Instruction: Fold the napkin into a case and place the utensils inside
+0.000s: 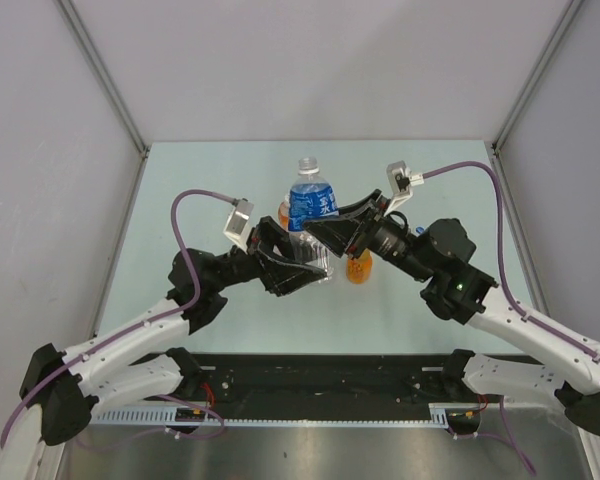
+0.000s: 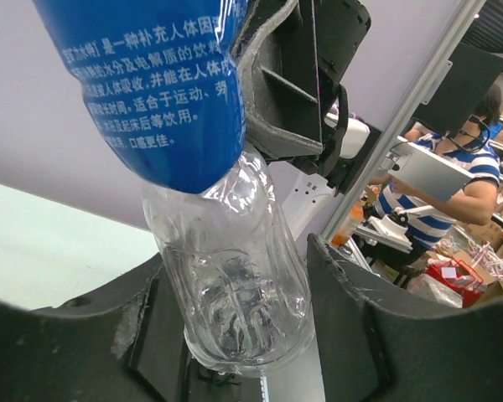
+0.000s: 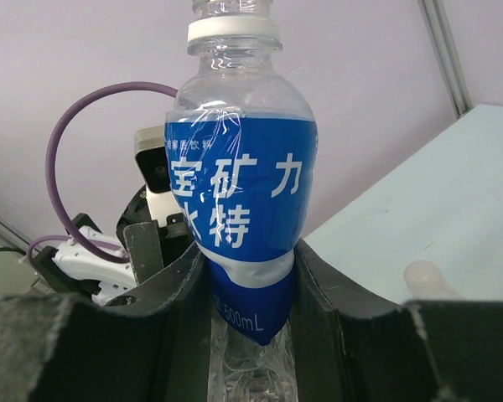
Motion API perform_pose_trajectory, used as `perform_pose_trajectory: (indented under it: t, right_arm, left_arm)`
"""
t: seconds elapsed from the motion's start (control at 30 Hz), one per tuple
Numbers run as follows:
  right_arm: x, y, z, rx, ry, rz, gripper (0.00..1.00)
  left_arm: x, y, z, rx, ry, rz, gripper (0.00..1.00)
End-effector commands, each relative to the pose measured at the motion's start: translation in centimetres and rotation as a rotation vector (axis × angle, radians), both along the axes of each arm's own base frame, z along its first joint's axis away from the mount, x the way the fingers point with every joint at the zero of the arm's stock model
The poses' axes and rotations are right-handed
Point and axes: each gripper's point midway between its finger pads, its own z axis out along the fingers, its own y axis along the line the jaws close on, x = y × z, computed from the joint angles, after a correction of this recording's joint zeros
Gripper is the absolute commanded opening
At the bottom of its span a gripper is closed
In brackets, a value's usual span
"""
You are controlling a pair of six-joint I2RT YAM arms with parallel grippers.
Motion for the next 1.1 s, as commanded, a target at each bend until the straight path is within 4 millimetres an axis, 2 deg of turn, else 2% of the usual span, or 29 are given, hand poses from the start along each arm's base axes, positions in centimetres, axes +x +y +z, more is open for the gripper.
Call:
perform_pose_trajectory:
  t: [0.0,0.03,0.07,0.2,0.3,0.37,0.43,0.5,0.53,0.6,0.63,0.67,0.7,0.73,0.77,0.8,0.83,0.93,0.97,1.0,1.07]
  right_arm:
    - [-0.7,-0.5,1.0,0.017,-0.021,0.006,0.35]
    - [-0.7,-0.6,0.8,0.008,-0.019,0.000,0.46]
    - [-0.9,-0.9,1.1,0.014,-0.022,-0.003,0.50]
    - [-1.0,-1.1,1.0,0.006,-0.024,-0.003,0.57]
    - [-1.2,-1.2,0.9,0.000,-0.021,0.002,0.66]
    - [-1.3,-1.5,0.8,-0.011,-0.026,-0.005,0.79]
    - [-1.6,-2.6,1.8,-0.011,-0.037,-0.028,0.92]
    - [-1.7,-3.4,2.6,-0.024,-0.061,-0.050,0.99]
    - [-2.2,-4.3,3.8,-0.024,-0.072,-0.061,1.00]
    - [-2.2,-5.3,5.2,-0.030,-0.097,-0.095,1.00]
    - [-2.1,-5.7,4.5,-0.084,-0.071,-0.110,1.00]
    - [-2.3,-6.5,6.3,-0.068,-0.085,-0.128,1.00]
    - [-2.3,-7.1,7.1,-0.074,-0.094,-0.149,1.00]
    - [-1.7,-7.6,6.6,-0.111,-0.064,-0.190,1.00]
    - [-1.7,-8.4,8.3,-0.093,-0.070,-0.213,1.00]
    - [-1.2,-8.9,8.6,-0.102,-0.058,-0.255,1.00]
    - [-0.8,-9.2,8.0,-0.143,-0.037,-0.276,1.00]
    - [-0.3,-10.1,9.4,-0.141,-0.034,-0.326,1.00]
    - [0.0,-9.9,9.4,-0.151,-0.028,-0.334,1.00]
    - [0.0,-10.1,10.1,-0.142,-0.034,-0.346,1.00]
    - [0.6,-9.9,10.1,-0.164,-0.031,-0.361,1.00]
  left_arm:
    - [-0.5,0.3,2.6,-0.042,-0.101,0.009,0.51]
    - [-0.6,0.3,2.5,-0.034,-0.100,0.010,0.49]
    - [-0.5,0.3,2.4,-0.031,-0.106,0.015,0.46]
    - [-0.4,0.5,2.6,-0.027,-0.119,0.032,0.28]
    - [-0.4,0.5,2.7,-0.024,-0.126,0.035,0.26]
    - [-0.3,0.5,2.8,-0.013,-0.135,0.043,0.26]
    - [0.0,0.4,2.3,0.024,-0.151,0.063,0.25]
    - [0.4,0.6,2.2,0.066,-0.153,0.101,0.21]
    - [0.8,0.7,2.0,0.090,-0.194,0.132,0.19]
    - [1.6,0.9,1.8,0.158,-0.190,0.182,0.13]
    - [2.1,1.0,1.5,0.191,-0.228,0.216,0.11]
    - [2.5,1.2,1.2,0.220,-0.238,0.239,0.09]
    - [2.7,1.3,0.6,0.276,-0.229,0.252,0.03]
    - [3.7,1.6,0.4,0.311,-0.266,0.315,0.00]
    - [4.0,1.7,0.2,0.340,-0.279,0.337,0.00]
    - [4.1,1.8,-0.4,0.382,-0.279,0.353,0.00]
    - [5.1,2.2,-0.6,0.415,-0.309,0.417,0.00]
    - [5.9,2.3,-1.7,0.501,-0.338,0.495,0.00]
    - [7.0,2.9,-1.9,0.537,-0.351,0.572,0.00]
    - [7.0,2.7,-2.2,0.563,-0.357,0.580,0.00]
    - [8.2,3.0,-3.1,0.625,-0.356,0.654,0.00]
